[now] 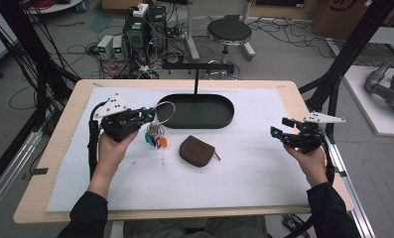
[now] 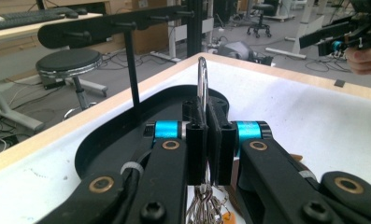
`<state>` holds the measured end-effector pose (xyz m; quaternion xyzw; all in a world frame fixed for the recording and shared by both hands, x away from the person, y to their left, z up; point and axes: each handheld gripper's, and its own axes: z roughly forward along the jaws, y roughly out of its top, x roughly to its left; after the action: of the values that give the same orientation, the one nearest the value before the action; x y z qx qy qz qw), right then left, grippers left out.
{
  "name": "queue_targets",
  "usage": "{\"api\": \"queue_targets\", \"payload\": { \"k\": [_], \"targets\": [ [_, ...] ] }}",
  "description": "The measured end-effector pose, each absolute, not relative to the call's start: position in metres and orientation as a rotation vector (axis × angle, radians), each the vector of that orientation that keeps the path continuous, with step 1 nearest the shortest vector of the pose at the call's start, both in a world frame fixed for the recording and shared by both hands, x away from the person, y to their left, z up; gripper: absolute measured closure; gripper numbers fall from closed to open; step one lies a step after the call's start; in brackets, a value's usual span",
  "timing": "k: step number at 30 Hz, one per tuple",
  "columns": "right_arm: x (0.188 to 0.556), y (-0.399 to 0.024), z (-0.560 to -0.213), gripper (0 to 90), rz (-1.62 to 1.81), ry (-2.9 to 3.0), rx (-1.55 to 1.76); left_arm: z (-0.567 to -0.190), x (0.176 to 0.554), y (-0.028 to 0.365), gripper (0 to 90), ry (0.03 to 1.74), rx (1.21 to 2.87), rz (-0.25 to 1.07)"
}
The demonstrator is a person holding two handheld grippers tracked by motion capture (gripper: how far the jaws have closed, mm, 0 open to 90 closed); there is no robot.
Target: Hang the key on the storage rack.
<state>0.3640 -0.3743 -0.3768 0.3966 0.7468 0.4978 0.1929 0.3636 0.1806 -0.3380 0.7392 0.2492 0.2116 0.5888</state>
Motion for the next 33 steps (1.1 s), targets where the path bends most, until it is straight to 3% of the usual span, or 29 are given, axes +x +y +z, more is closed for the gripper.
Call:
{"api": "queue_targets", "payload": {
  "k": [33],
  "targets": [
    [0.364,-0.376,-0.377,28.2,1.399,2.087,1.124,-0.296,0.379,0.169,86.5,0.572,1.678,0.536]
  ]
}}
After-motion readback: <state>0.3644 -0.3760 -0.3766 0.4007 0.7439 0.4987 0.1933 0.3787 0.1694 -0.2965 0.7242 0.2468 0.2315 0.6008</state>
